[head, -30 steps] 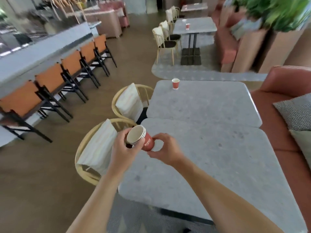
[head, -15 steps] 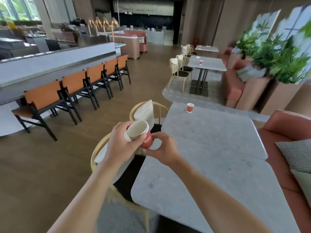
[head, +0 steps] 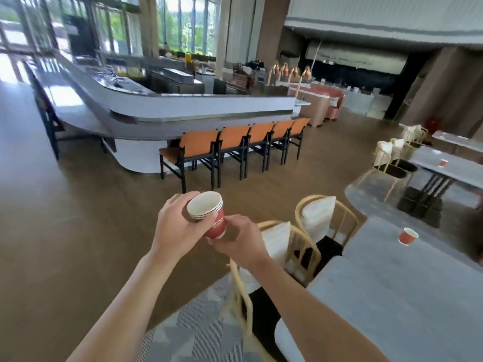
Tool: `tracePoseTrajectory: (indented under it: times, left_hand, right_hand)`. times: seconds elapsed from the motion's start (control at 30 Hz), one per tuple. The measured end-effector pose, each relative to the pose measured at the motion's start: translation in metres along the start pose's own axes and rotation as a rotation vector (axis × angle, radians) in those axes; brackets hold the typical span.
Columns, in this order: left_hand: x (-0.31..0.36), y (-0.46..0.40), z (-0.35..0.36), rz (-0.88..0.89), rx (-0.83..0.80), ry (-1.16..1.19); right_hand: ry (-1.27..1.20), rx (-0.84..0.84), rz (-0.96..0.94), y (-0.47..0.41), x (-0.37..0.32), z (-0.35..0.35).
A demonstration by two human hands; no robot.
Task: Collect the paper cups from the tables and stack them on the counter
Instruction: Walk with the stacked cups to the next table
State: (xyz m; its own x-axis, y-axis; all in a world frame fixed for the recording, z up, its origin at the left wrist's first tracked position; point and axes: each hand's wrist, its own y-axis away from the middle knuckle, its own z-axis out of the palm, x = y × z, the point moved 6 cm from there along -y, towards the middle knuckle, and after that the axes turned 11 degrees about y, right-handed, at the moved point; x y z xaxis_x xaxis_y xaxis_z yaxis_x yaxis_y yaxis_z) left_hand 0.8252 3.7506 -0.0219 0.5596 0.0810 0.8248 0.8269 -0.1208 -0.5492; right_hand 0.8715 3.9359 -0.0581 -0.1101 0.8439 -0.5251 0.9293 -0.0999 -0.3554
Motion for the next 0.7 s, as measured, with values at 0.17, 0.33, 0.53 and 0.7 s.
tracePoseTrajectory:
  times: [0.17, 0.33, 0.53, 0.7]
  left_hand:
    - [-0.027, 0.015, -0.096, -0.079, 0.206, -0.120]
    - [-0.036, 0.047, -0.189, -0.167, 0.381, -0.210]
    - [-0.022, 0.073, -0.274, -0.203, 0.553, -0.267]
    - [-0.028, 0.067, -0.304, -0.212, 0.647, -0.351]
  right_hand:
    - [-0.008, -0.140, -0.148, -0.030, -0.068, 0.071]
    - [-0.113, -0.247, -0.288, -0.038, -0.145, 0.144]
    - [-0.266, -0.318, -0.453, -0.044, -0.227, 0.205]
    - [-0.355, -0.368, -0.533, -0.065, -0.257, 0.239]
